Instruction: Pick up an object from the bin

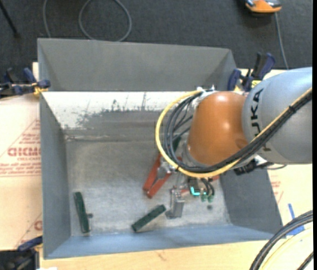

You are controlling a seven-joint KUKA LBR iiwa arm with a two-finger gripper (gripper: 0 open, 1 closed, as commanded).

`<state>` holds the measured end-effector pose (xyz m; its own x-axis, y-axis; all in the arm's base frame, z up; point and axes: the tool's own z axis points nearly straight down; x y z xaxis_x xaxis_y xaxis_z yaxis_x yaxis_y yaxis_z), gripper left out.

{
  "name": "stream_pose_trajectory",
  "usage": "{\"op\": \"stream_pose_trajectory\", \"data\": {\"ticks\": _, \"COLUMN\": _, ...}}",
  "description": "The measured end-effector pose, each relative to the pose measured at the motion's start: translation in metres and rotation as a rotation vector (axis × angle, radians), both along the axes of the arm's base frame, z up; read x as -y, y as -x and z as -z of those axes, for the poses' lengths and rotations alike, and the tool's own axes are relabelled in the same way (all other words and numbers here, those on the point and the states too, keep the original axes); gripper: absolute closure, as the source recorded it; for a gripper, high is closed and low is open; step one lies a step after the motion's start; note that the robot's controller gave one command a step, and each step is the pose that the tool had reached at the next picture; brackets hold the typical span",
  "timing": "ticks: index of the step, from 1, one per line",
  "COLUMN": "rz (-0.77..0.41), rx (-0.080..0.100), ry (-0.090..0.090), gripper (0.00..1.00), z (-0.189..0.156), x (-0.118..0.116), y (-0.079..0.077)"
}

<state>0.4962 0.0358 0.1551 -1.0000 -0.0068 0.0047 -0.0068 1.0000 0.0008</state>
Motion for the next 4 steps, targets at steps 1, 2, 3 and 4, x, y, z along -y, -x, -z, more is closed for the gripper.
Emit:
{"op": "stream_pose_trajectory", "data": {"ticks": 1, "rz": 0.164, "rx": 0.011, "ry": 0.0, "gripper": 0.0, "z": 0.084, "x": 0.014, "y": 0.001}}
{"op": "stream_pose_trajectory", "data": {"ticks": 2, "rz": 0.124, "rx": 0.015, "ry": 0.0, "gripper": 0.0, "z": 0.083, "x": -0.017, "y": 0.016}}
{"op": "stream_pose_trajectory", "data": {"ticks": 3, "rz": 0.129, "rx": 0.022, "ry": -0.001, "gripper": 1.0, "z": 0.081, "x": -0.016, "y": 0.013}}
{"op": "stream_pose_trajectory", "data": {"ticks": 4, "rz": 0.131, "rx": 0.021, "ry": 0.003, "gripper": 1.0, "z": 0.081, "x": -0.037, "y": 0.017}}
